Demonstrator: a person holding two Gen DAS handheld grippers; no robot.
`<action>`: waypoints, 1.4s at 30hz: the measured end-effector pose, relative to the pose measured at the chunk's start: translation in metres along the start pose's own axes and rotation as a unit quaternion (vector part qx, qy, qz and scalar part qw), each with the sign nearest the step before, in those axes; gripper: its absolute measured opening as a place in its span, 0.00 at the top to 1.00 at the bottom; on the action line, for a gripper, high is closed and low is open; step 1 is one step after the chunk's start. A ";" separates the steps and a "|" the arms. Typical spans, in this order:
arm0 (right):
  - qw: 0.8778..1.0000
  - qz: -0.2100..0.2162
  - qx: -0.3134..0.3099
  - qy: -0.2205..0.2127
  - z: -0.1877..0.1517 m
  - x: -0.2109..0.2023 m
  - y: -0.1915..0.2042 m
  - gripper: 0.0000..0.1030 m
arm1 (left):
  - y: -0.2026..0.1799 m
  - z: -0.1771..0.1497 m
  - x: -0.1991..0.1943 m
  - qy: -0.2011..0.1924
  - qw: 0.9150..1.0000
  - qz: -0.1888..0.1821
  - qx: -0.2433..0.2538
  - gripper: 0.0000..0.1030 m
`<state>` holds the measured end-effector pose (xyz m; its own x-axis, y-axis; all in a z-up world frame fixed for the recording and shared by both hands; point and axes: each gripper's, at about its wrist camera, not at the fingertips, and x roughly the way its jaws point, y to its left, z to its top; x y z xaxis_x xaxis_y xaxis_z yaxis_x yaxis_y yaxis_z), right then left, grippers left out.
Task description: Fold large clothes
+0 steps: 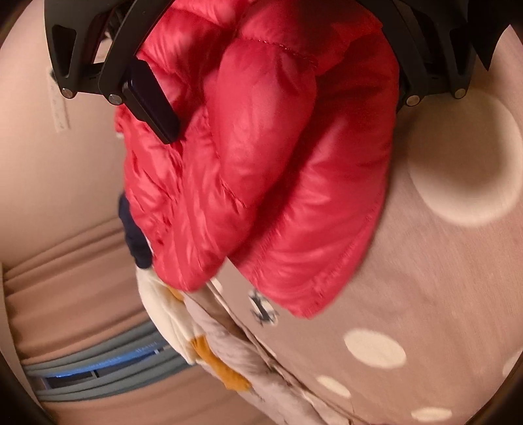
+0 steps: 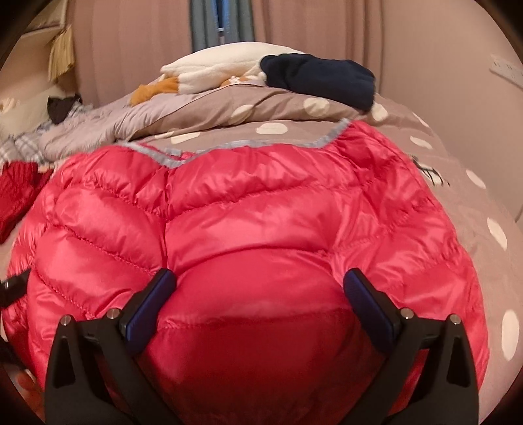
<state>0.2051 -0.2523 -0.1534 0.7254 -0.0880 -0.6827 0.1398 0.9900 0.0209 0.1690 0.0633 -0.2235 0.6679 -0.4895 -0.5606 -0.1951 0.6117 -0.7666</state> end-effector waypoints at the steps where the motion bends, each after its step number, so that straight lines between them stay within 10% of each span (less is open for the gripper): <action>1: 1.000 -0.001 0.006 -0.001 -0.002 -0.001 -0.002 0.00 | -0.001 -0.004 0.000 0.010 1.000 -0.007 -0.002 0.01; 12: 0.999 0.023 -0.028 -0.011 -0.009 0.015 0.012 0.00 | 0.007 -0.028 -0.008 0.091 0.992 -0.079 -0.043 0.01; 24: 0.999 0.038 -0.029 -0.024 -0.007 0.019 0.019 0.00 | 0.021 -0.013 -0.001 0.011 0.987 -0.051 -0.151 0.17; 42: 0.990 0.099 -0.097 -0.033 -0.009 0.015 0.098 0.00 | 0.007 0.006 -0.058 -0.116 0.990 0.081 0.007 0.57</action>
<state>0.2237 -0.1558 -0.1687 0.7695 0.1089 -0.6293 -0.1369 0.9906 0.0040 0.1336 0.0998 -0.1948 0.7765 -0.2292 -0.5870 -0.3043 0.6794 -0.6678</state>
